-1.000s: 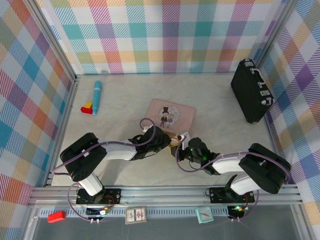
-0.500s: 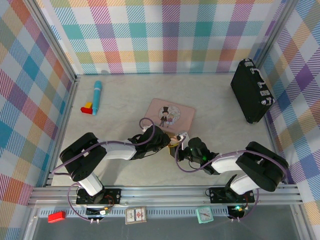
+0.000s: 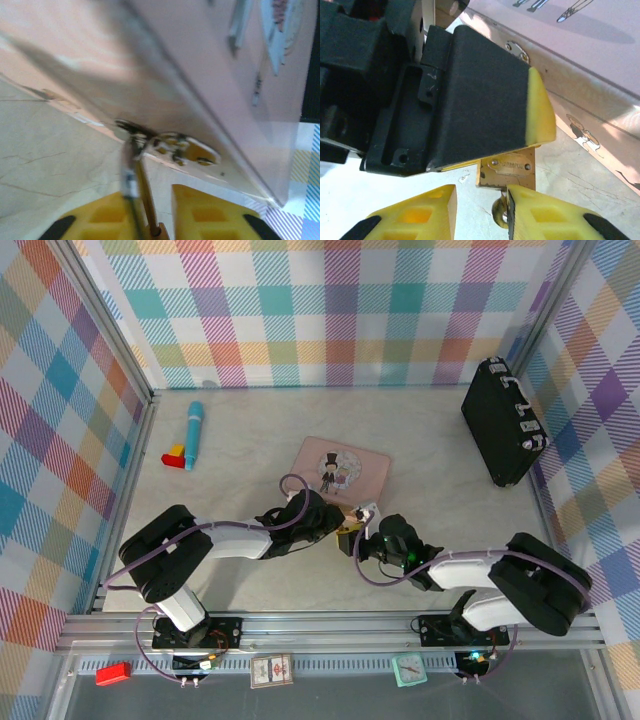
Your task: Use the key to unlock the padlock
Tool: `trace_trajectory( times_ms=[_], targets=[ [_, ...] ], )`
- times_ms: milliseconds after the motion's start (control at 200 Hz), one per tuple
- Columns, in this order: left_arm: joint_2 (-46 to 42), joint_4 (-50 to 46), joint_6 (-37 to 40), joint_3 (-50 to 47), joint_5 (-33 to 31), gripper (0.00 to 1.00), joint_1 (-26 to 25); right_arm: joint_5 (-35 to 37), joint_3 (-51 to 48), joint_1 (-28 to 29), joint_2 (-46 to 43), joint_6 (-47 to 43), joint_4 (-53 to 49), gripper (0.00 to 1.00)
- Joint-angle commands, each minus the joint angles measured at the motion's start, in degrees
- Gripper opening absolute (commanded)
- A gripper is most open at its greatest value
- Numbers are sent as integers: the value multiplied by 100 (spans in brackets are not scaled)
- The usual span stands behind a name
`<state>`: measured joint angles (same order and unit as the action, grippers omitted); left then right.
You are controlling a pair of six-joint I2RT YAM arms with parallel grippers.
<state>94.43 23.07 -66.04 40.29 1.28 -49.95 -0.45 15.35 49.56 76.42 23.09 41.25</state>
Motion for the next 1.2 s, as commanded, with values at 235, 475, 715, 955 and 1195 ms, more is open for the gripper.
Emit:
trace_trajectory(
  times_ms=[235, 475, 715, 955, 1195],
  targets=[
    [26, 598, 113, -162, -4, 36, -8, 566, -151, 28, -940, 116, -835, 38],
    [-194, 302, 266, -320, -274, 43, 1, 739, -214, -75, -1329, 344, -1464, 43],
    [-1415, -636, 1112, -628, -835, 50, 32, 437, 152, -190, -1078, 608, -2095, 43],
    [-2443, -2778, 2851, 5, -1152, 61, 537, -120, 826, -496, -407, 442, -2485, 46],
    [-2934, -3392, 3440, 46, -975, 65, 1059, -575, 1776, -981, 479, -376, -3282, 49]
  ],
)
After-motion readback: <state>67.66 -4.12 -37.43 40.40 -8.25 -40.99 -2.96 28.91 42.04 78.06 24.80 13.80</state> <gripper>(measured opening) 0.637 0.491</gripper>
